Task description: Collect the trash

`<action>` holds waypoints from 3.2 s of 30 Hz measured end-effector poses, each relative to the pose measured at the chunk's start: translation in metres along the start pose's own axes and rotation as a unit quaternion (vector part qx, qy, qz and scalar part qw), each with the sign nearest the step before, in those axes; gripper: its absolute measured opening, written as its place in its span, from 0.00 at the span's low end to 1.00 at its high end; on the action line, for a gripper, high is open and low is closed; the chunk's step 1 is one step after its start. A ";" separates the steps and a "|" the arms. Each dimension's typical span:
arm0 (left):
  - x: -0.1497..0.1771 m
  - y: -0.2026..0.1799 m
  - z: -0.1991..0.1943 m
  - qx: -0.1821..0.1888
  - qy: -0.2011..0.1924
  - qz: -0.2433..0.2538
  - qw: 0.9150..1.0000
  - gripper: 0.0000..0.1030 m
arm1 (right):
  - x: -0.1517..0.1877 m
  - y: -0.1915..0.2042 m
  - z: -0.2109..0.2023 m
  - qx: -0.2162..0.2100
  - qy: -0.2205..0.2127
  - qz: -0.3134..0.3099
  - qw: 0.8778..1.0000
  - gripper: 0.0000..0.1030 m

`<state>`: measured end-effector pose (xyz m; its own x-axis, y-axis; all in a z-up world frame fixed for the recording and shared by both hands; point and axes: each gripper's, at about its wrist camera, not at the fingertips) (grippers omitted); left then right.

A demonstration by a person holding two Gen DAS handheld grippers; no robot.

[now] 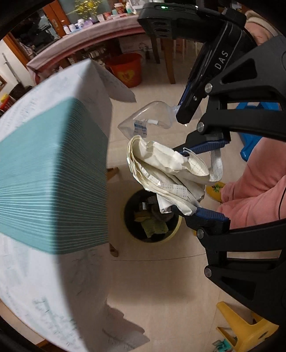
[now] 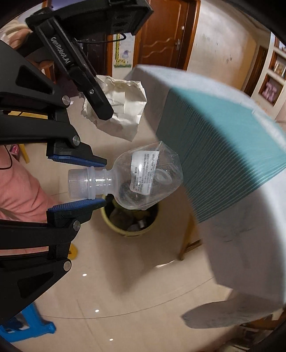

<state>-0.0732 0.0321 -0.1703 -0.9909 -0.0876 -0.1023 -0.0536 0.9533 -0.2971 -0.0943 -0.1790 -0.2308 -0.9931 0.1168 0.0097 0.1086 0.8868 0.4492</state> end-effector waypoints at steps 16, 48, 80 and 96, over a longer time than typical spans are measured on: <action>0.003 0.075 0.182 -0.045 0.021 -0.022 0.999 0.40 | -0.006 -0.060 0.185 0.040 0.054 0.042 0.997 0.27; -0.012 0.114 0.231 -0.084 -0.041 -0.002 0.996 0.84 | -0.022 -0.065 0.262 0.076 -0.063 -0.020 0.995 0.42; -0.020 0.026 -0.066 -0.132 -0.077 0.014 0.988 0.84 | -0.016 0.077 -0.020 0.094 -0.112 -0.081 0.986 0.65; -0.048 -0.013 -0.198 -0.122 -0.172 0.010 0.978 0.84 | -0.036 0.164 -0.166 0.082 -0.175 -0.131 0.972 0.65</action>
<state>-0.0498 0.0809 0.0267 -0.8942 -0.1210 -0.4310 -0.1045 0.9926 -0.0619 -0.0481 -0.1120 -0.0092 -0.9151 -0.0044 -0.4031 -0.1127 0.9628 0.2455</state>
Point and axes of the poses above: each gripper's, at about its wrist camera, not at the fingertips, and z roughly the way its jaws point, y to its left, x to its underside, and after that the axes turned 2 degrees about -x, right-handed
